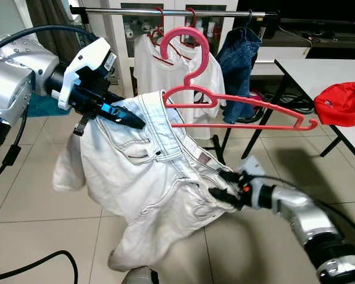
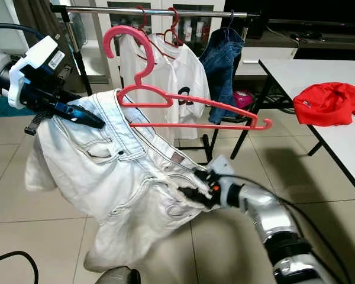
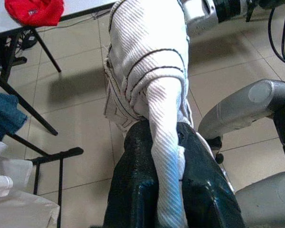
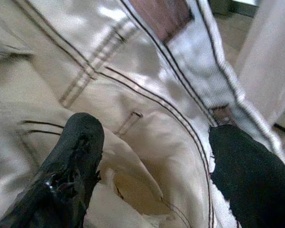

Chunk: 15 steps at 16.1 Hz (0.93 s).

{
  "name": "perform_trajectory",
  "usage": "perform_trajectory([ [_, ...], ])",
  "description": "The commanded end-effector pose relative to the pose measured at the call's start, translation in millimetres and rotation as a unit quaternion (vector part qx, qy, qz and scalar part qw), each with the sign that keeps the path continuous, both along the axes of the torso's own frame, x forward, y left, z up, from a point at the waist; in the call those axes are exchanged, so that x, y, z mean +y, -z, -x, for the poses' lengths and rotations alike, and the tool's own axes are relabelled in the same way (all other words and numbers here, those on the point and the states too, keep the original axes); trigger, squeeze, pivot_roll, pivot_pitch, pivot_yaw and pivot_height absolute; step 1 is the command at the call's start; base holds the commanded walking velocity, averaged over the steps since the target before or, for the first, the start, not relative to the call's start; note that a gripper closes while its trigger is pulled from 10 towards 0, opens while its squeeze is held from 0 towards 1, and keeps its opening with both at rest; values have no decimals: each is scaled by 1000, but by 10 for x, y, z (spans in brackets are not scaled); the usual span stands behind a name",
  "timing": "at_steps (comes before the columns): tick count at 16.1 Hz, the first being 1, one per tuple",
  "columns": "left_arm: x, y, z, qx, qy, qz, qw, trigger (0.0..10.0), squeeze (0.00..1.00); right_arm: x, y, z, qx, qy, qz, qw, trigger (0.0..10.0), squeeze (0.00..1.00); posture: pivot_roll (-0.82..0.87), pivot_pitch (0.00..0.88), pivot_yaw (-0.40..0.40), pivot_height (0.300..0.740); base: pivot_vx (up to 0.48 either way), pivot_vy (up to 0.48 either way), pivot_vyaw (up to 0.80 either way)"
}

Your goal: Hang hanger

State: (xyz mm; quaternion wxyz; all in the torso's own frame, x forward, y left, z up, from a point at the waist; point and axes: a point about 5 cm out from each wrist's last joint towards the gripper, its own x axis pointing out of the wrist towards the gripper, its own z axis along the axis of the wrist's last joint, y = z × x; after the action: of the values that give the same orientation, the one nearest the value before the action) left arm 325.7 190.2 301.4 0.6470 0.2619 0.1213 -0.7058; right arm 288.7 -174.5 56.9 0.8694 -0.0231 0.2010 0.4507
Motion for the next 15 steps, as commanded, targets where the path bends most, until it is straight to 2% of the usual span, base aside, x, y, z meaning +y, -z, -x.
perform_trajectory([
  [1,8,-138,18,-20,3,-1,1000,0,0,-53,-96,-31,-17,-12,-4,1000,10000,0,64,0,30,740,0,0,0],
  [4,7,-148,52,-14,6,-2,1000,0,0,-202,-168,-14,-29,-39,18,999,10000,0,66,0,29,740,0,0,0],
  [6,-14,-172,80,-9,13,3,1000,0,0,-258,-199,-98,-55,-2,27,998,10000,0,65,0,30,740,0,0,0],
  [11,-54,-228,160,6,30,8,999,0,0,-162,-67,-192,-64,33,64,995,10000,0,73,0,35,740,0,0,0],
  [15,-33,-264,202,12,30,5,999,0,0,-178,-17,-246,-62,56,76,994,10000,0,83,0,29,740,0,0,0],
])
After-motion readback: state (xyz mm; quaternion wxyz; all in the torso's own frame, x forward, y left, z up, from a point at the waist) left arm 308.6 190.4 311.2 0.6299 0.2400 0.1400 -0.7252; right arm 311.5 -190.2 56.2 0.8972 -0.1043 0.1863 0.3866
